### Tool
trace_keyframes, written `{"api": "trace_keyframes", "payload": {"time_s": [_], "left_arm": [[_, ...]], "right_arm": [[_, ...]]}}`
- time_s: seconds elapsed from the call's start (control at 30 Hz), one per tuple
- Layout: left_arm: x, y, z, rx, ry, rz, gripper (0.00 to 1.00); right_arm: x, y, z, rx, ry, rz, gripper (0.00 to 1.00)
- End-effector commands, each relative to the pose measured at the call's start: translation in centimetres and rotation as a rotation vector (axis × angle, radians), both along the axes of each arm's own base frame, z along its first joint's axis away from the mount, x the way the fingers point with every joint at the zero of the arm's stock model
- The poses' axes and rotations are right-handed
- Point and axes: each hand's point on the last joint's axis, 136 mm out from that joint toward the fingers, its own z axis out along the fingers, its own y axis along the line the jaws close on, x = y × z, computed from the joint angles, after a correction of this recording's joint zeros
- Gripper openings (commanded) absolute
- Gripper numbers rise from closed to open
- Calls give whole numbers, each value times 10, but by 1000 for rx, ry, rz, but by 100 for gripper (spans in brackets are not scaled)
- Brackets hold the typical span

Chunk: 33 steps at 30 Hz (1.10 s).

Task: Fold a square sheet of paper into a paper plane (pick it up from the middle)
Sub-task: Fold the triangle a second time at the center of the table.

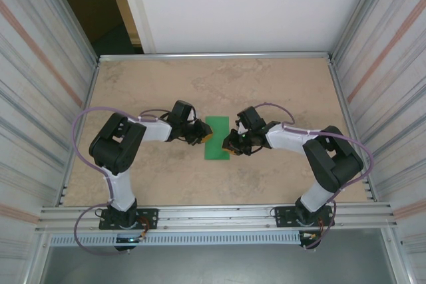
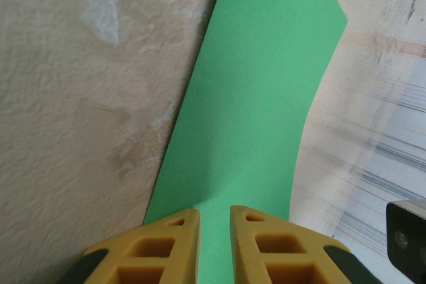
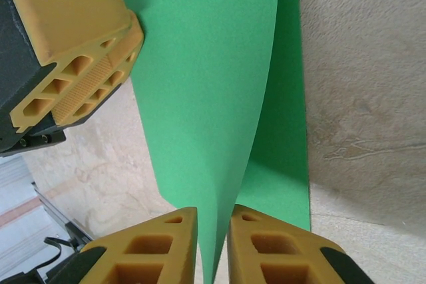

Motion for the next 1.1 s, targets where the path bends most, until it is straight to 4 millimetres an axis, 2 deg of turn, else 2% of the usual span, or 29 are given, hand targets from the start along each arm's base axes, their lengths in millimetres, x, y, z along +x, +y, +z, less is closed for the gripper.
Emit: {"api": "trace_keyframes", "payload": {"time_s": [0.0,0.33,0.53,0.6,0.7,0.8,0.87,0.93,1.07], "left_arm": [[-22,19,-30,107,104,14,20],[-21,17,-31,100,106,13,20],[-18,13,-23,80,88,-1,21],[-14,10,-16,63,67,-9,21],[-4,0,10,-7,-23,-33,26],[4,-8,34,-52,-116,-84,32],[6,-14,42,-56,-152,-129,33],[7,-17,41,-35,-172,-163,33],[9,-14,27,35,-149,-184,32]], "right_arm": [[-2,-7,-3,-19,30,-34,15],[-10,-12,4,21,87,-89,11],[-9,-9,7,57,98,-93,0],[-8,-9,8,60,97,-90,0],[-7,-12,8,59,104,-83,0],[-14,-17,7,45,121,-41,0],[-18,-23,7,26,131,-7,0],[-23,-29,7,25,143,18,0],[-24,-37,8,29,153,26,0]]}}
